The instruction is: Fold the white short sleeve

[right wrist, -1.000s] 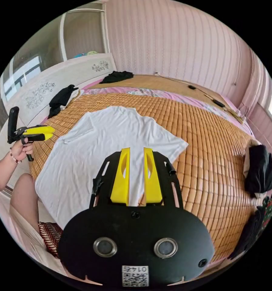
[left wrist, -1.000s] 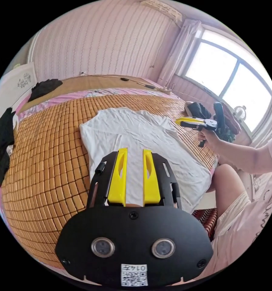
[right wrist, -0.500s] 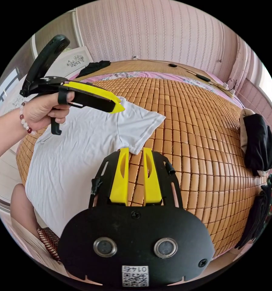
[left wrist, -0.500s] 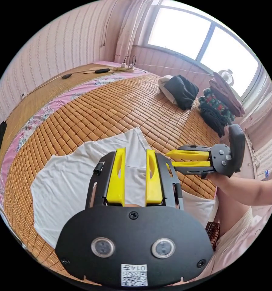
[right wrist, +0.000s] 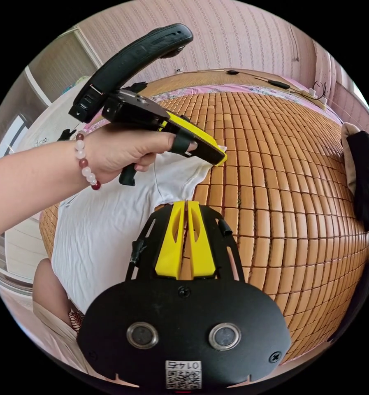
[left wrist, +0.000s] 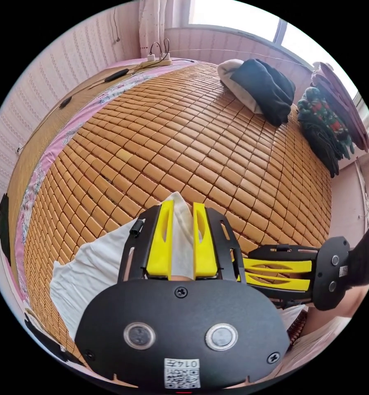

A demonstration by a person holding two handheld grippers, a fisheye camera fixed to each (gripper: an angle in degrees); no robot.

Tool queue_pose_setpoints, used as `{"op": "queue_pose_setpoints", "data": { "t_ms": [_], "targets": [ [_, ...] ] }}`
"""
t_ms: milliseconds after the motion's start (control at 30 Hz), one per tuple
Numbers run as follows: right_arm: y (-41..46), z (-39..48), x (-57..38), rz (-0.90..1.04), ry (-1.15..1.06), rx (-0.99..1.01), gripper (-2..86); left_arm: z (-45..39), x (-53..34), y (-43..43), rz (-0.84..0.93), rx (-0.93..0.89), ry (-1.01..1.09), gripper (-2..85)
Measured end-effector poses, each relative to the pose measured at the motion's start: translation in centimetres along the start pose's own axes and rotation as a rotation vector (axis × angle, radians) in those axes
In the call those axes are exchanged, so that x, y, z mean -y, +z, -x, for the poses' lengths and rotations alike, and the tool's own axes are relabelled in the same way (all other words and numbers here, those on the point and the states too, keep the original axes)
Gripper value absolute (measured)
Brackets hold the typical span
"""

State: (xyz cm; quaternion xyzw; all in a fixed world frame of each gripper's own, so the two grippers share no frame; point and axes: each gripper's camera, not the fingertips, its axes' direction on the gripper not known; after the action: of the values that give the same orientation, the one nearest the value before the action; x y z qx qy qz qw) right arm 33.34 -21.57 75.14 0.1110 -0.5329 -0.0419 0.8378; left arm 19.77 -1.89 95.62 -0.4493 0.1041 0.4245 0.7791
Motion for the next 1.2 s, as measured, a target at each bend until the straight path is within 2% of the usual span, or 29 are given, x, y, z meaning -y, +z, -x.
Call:
{"op": "queue_pose_setpoints", "data": {
  "t_ms": [33,100,233,367,467,533,800,900,933,1033,1200],
  "targets": [
    [-0.5,-0.1,0.0,-0.002,0.001,0.004,0.6,0.3,-0.1,-0.6,-0.02,0.03,-0.017,0.5],
    [-1.6,0.1,0.0,-0.023,-0.002,-0.005,0.5,1.3,-0.7,-2.4,-0.089,0.048,-0.05,-0.4],
    [-6.2,1.8,-0.6,-0.167,-0.074,0.061,0.5,5.2,-6.0,-8.3,-0.266,-0.029,-0.144,-0.6],
    [-7.7,5.5,-2.6,-0.126,-0.263,0.158,0.7,7.9,-13.6,-10.4,-0.291,-0.045,-0.278,1.2],
    [-7.8,6.7,-3.8,-0.084,-0.294,0.14,1.0,9.5,-19.3,-10.1,-0.282,0.012,-0.379,4.9],
    [-7.7,7.0,-4.0,-0.063,-0.293,0.135,1.4,11.1,-21.6,-9.3,-0.262,-0.036,-0.461,5.1],
    [-5.9,10.6,-2.3,-0.023,-0.335,0.066,5.5,14.7,-17.0,-4.7,-0.185,-0.16,-0.531,8.6],
    [-3.5,11.7,-1.4,0.041,-0.352,0.056,5.7,15.9,-15.3,-2.0,-0.077,-0.18,-0.534,4.7],
    [-2.7,12.0,-1.3,0.057,-0.35,0.053,5.7,16.4,-15.4,-2.1,-0.1,-0.186,-0.536,1.0],
    [-1.9,12.3,-1.3,0.077,-0.352,0.055,5.1,17.1,-15.9,-3.3,-0.126,-0.237,-0.522,-0.6],
    [-1.2,13.0,-1.6,0.093,-0.368,0.074,3.9,17.3,-18.0,-7.6,-0.269,-0.153,-0.483,-1.0]
  ]
}}
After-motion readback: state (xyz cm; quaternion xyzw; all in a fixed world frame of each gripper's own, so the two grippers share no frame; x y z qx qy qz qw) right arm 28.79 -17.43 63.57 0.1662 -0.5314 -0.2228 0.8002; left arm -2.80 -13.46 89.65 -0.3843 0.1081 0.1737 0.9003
